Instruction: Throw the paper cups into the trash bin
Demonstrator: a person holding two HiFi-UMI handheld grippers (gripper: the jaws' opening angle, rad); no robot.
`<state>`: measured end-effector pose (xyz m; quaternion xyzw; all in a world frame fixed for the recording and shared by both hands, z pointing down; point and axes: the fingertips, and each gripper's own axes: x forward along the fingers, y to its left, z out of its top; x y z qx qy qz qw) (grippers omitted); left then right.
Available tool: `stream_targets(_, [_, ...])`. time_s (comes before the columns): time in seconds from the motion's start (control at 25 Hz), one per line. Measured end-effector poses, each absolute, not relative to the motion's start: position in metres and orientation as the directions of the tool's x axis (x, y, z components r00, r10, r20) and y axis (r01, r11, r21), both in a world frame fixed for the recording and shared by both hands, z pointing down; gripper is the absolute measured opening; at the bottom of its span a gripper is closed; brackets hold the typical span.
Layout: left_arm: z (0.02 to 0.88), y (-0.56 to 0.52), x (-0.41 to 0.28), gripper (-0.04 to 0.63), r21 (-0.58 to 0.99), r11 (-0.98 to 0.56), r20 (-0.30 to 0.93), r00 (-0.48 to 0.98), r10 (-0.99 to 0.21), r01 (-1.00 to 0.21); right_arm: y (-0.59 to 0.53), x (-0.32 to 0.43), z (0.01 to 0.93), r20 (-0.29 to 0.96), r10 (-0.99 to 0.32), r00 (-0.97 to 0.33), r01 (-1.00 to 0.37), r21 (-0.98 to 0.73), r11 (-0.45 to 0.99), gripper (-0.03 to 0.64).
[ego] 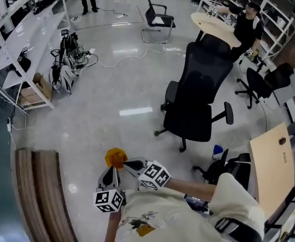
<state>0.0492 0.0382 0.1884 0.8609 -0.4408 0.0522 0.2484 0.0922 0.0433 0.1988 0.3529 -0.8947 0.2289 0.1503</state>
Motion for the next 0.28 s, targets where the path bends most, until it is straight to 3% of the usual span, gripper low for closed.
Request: stream_targets(0.28, [0.184,0.042,0.080,0.006,0.376,-0.513,0.310,0.627,-0.715,-0.771,0.044,0.116,0.189,0.423,-0.573,-0.702,-0.704,-0.297,0.644,0.006])
